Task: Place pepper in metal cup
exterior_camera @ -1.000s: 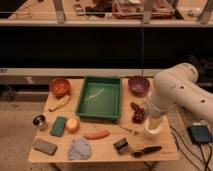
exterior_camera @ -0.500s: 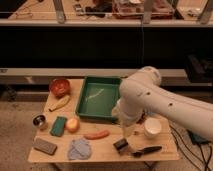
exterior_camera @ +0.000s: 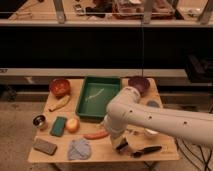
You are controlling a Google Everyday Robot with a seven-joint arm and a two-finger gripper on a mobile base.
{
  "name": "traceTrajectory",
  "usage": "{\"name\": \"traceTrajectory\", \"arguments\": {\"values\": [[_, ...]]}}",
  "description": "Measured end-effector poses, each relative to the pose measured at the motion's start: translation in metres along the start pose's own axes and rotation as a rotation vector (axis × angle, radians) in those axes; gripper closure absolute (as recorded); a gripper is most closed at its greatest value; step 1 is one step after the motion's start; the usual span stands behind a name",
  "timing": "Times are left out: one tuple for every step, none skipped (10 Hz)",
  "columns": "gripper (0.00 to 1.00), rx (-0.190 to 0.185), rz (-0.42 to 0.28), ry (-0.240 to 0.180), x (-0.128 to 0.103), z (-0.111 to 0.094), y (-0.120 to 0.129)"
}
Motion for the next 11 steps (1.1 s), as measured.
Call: {"name": "traceTrajectory", "arguments": {"values": [[0.35, -0.003, -0.006, -0.001, -0.002, 0.007, 0.001], [0.35, -0.001, -0.006, 0.002, -0.001, 0.007, 0.001], [0.35, -0.002, -0.003, 0.002, 0.000, 0.007, 0.002], [0.35, -0.002, -0.005, 0.002, -0.001, 0.007, 0.001], [0.35, -0.003, -0.002, 0.006, 0.000, 0.006, 0.001], [0.35, -0.004, 0.008, -0.011, 0.003, 0.009, -0.002], [0.35, -0.001, 0.001, -0.034, 0.000, 0.014, -0.011], [0.35, 0.001, -0.009, -0.046, -0.005, 0.017, -0.018], [0.35, 0.003, -0.016, -0.064, -0.013, 0.023, -0.030], [0.35, -0.001, -0.020, -0.071, -0.017, 0.027, -0.037], [0.35, -0.006, -0.017, -0.071, -0.017, 0.032, -0.043]]}}
